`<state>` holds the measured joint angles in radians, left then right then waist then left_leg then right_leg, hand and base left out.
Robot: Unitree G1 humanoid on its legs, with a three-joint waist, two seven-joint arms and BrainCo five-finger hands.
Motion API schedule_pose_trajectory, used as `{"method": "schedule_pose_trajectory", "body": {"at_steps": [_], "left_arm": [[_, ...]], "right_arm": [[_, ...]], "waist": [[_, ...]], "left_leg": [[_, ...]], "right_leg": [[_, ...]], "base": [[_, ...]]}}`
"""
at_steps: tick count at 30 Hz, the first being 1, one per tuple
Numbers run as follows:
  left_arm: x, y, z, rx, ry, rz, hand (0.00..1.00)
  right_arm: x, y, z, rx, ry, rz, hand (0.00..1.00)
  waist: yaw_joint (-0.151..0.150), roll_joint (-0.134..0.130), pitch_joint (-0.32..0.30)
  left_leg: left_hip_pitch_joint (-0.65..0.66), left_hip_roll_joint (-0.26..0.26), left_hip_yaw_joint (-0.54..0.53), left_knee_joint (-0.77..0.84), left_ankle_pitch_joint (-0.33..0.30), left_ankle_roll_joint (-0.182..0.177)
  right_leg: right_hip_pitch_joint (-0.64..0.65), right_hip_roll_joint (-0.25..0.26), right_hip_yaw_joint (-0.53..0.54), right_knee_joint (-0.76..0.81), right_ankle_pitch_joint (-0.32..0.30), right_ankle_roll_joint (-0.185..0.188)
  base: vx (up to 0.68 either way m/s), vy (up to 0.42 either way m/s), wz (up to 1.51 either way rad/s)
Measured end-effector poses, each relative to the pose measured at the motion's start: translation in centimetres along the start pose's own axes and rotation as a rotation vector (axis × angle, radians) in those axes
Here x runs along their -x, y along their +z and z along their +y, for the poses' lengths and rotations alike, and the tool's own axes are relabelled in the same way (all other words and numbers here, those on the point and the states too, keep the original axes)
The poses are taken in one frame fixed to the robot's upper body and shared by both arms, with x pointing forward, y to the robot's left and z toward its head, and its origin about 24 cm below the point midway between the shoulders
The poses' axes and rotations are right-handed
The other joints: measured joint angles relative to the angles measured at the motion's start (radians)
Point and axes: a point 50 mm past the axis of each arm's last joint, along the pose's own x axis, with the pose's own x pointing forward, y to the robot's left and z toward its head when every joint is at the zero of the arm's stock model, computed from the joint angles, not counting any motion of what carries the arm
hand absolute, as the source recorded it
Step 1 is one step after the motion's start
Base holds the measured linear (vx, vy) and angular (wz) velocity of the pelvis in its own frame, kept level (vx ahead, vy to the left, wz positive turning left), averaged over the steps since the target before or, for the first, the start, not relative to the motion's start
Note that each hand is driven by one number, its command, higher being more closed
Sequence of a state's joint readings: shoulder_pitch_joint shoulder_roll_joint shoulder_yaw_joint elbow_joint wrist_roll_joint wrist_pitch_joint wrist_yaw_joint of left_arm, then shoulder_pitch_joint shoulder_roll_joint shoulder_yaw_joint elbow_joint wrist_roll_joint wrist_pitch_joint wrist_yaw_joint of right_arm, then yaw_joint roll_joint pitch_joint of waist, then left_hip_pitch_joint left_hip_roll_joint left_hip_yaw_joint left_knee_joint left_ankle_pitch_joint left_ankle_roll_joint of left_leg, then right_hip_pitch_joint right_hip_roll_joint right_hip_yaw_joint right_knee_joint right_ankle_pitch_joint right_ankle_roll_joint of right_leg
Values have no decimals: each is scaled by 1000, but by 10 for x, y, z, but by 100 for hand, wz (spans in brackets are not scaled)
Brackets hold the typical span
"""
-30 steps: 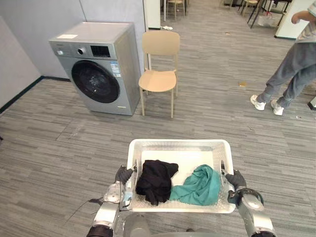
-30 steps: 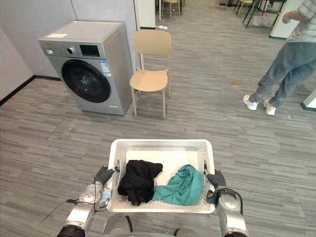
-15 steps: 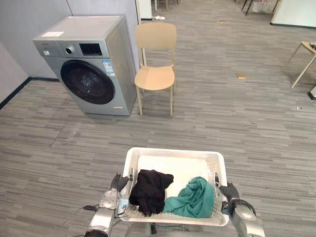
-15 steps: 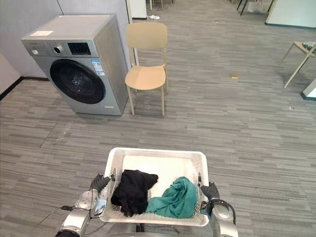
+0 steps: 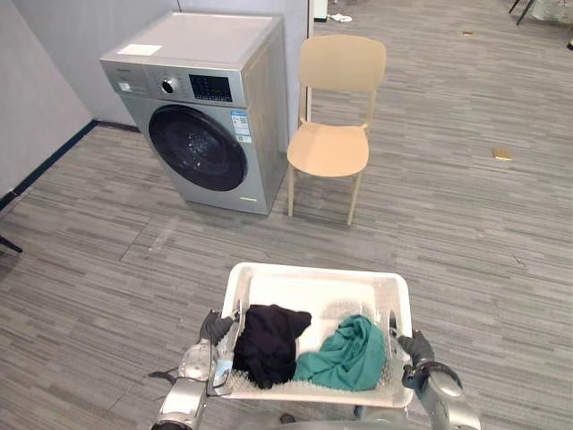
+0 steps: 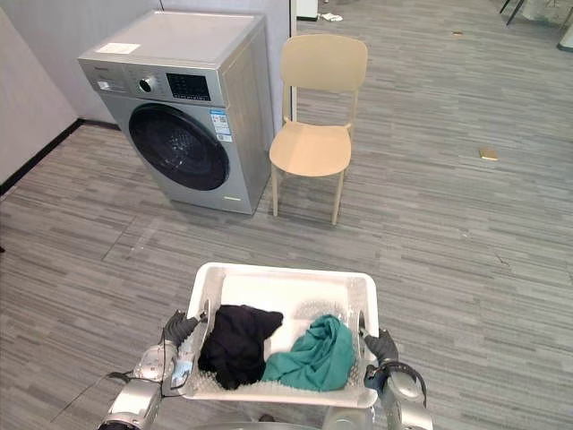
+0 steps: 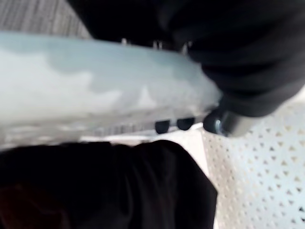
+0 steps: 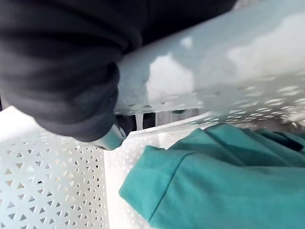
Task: Pick up the laundry basket with both hands and put the clothes into the washing machine.
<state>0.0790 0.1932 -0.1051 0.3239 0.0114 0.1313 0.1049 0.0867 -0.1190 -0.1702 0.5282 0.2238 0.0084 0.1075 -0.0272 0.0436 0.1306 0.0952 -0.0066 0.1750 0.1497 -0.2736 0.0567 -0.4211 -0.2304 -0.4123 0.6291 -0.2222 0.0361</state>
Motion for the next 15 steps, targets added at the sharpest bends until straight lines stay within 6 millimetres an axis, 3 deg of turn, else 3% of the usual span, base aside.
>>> {"method": "schedule_pose_trajectory", "body": {"at_steps": [1, 2, 3, 4, 5, 6, 7, 8, 9, 10, 11, 12, 13, 14, 15], "left_arm": [[-4, 9, 0, -4, -1, -26, 100], [-7, 15, 2, -10, 1, -44, 100], [-8, 16, 2, -11, 1, -47, 100], [-8, 15, 2, -14, -1, -46, 100], [-7, 15, 0, -9, -4, -44, 100], [-7, 15, -3, 0, -8, -42, 100], [-7, 15, -7, 13, -15, -42, 100], [-6, 13, -8, 18, -16, -34, 100], [-3, 4, -9, 27, -12, -3, 100], [-1, -2, -9, 28, -13, 19, 100], [0, -4, -9, 29, -15, 27, 100], [1, -5, -9, 29, -18, 29, 100], [1, -3, -10, 37, -19, 22, 100], [1, -2, -10, 41, -19, 17, 100], [1, 0, -9, 46, -12, 10, 100]], "right_arm": [[0, 2, -1, -13, -9, -8, 100], [-2, 7, 2, -25, -9, -33, 100], [-3, 10, 3, -24, -6, -41, 100], [-2, 9, 2, -23, -7, -37, 100], [-2, 8, 1, -23, -13, -33, 100], [-1, 6, -1, -21, -21, -26, 100], [-1, 9, -8, -7, -30, -26, 100], [-1, 11, -11, -2, -31, -24, 100], [-1, 7, -8, 3, -21, 5, 100], [0, 5, -8, 3, -20, 17, 100], [1, 3, -9, 2, -23, 22, 100], [3, 1, -10, -9, -29, 24, 100], [3, 4, -10, -7, -27, 10, 100], [3, 6, -10, 1, -25, 0, 100], [0, 13, -10, 10, -20, -17, 100]], "waist": [[-16, -5, 14], [-24, -21, 19], [-28, -33, 14], [-31, -32, 14], [-39, -31, 11], [-38, -6, 5], [-36, 62, 15], [-23, 91, 19], [10, 119, 20], [27, 126, 38], [33, 119, 46], [42, 84, 65], [45, 49, 75], [46, 40, 75], [51, 30, 81]], "left_leg": [[57, -2, -26, -37, -11, -18], [112, -13, -41, -83, -24, -41], [142, -10, -50, -88, -39, -65], [181, 8, -63, -50, -68, -112], [180, 31, -74, 11, -81, -132], [100, 87, -82, 248, -80, -148], [-24, 188, -82, 565, 13, -208], [-80, 241, -82, 696, 126, -211], [-167, 327, -83, 929, 301, -237], [-238, 378, -93, 1112, 284, -210], [-271, 388, -89, 1161, 262, -176], [-329, 375, -57, 1179, 211, -110], [-392, 351, -6, 1112, 173, -87], [-423, 342, 16, 1056, 153, -92], [-470, 316, 52, 881, 128, -102]], "right_leg": [[-10, 22, -45, -261, 101, 30], [-41, 24, -49, -400, 177, 61], [-57, 27, -35, -424, 202, 59], [-62, 47, 22, -424, 243, 0], [-57, 65, 57, -384, 297, -63], [-48, 94, 78, -312, 312, -87], [7, 139, 34, -285, 258, -126], [42, 175, 26, -282, 224, -139], [117, 236, 31, -285, 175, -150], [235, 275, 34, -324, 143, -156], [299, 286, 34, -359, 139, -157], [417, 280, 46, -435, 139, -157], [501, 261, 64, -498, 140, -157], [530, 254, 68, -518, 140, -157], [578, 241, 85, -552, 140, -157]], "base": [[635, -80, 71], [644, -106, 71], [841, -198, 73], [578, -150, 60], [935, -305, 73], [815, -318, 65], [985, -382, 45], [845, -290, -12], [830, -245, -49], [816, -223, -42], [790, -214, -3], [751, -191, 12], [723, -173, 6], [654, -98, -11], [615, -7, -35]]}}
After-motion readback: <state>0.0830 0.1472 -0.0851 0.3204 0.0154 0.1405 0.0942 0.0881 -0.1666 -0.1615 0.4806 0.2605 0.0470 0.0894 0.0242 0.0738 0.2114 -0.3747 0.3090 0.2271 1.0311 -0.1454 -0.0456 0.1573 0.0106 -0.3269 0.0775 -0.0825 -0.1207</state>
